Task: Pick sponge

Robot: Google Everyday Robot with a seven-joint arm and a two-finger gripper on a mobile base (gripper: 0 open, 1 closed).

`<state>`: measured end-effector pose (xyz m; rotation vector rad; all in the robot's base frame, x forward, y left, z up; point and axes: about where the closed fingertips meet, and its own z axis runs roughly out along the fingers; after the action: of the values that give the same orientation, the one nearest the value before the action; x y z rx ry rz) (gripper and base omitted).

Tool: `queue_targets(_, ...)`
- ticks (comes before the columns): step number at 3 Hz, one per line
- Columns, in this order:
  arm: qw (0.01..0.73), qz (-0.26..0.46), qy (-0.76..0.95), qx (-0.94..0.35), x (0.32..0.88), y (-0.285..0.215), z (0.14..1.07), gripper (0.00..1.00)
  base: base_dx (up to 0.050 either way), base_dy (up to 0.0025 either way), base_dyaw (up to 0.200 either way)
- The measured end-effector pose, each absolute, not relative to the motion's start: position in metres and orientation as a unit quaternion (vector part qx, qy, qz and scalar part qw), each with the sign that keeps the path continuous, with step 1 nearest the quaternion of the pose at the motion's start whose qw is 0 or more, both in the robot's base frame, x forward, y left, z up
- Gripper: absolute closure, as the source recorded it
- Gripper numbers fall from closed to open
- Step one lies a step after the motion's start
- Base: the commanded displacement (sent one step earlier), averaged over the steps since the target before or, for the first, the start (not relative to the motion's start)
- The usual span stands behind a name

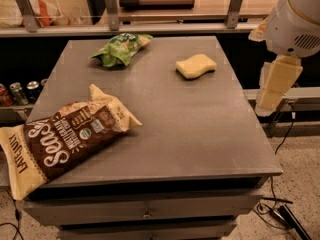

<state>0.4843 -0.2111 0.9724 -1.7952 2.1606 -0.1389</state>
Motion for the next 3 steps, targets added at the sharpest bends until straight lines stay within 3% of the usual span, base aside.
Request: queue_targets(3,0.152,-0.041,0.712,-0.685,0.612,-0.196,0.940,0.00,0.000,0.00000,0.000)
